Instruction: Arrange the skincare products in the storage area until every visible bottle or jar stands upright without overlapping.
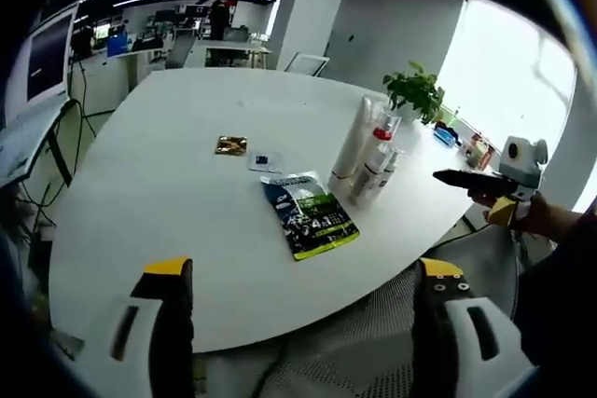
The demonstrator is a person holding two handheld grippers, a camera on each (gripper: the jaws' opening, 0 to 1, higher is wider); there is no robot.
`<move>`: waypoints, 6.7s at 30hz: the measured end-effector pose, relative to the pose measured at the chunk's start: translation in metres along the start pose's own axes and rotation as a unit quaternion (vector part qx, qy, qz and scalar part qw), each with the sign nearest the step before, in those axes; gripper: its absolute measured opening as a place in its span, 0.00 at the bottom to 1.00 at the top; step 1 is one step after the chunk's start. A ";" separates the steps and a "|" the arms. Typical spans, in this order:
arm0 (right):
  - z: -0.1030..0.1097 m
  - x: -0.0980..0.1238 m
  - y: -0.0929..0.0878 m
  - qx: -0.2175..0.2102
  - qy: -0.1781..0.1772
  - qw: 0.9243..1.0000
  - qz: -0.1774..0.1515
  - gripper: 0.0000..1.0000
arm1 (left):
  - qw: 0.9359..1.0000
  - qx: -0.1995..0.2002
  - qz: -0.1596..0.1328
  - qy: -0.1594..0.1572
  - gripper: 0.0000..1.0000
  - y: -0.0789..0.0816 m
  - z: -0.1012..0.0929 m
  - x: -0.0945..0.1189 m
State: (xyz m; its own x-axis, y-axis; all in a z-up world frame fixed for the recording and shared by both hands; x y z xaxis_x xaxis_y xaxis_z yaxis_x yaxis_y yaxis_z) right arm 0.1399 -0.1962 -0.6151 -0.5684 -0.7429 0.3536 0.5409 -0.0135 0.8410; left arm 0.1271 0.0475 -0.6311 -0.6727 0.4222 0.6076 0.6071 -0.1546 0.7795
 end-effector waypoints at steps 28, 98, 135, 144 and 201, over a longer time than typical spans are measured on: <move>-0.012 0.004 0.000 -0.025 -0.016 1.000 -0.011 0.97 | 0.999 -0.032 0.044 0.001 0.99 0.004 0.002 -0.018; -0.032 0.003 -0.006 -0.075 -0.057 0.996 0.004 0.99 | 0.983 -0.058 0.169 0.041 0.85 0.072 0.050 -0.238; -0.039 0.005 -0.007 -0.090 -0.073 0.993 0.004 0.97 | 0.978 -0.102 0.168 0.071 0.44 0.077 0.063 -0.264; -0.040 0.005 -0.007 -0.090 -0.073 0.993 0.005 0.97 | 0.979 -0.103 0.159 0.069 0.38 0.078 0.066 -0.266; -0.024 0.003 0.001 -0.075 -0.027 0.997 -0.020 0.90 | 0.992 -0.117 -0.012 0.035 0.39 0.089 -0.003 -0.118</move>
State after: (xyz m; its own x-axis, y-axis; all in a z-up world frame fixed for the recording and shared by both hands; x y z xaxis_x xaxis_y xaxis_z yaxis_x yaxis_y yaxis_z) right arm 0.1535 -0.2149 -0.6233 -0.6218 -0.7021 0.3470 0.6016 -0.1445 0.7856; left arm 0.2587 -0.0183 -0.6332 -0.7188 0.3669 0.5905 0.4803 -0.3521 0.8034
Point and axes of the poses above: the point that each gripper's makers call its tool centre point, and the gripper's own axes: x roughly backward along the fingers, z roughly to its left, y roughly out of its top, the point moved 3 cm from there along x, roughly backward along the fingers, and after that the axes turned 8 degrees about -x, right-handed, at the moved point
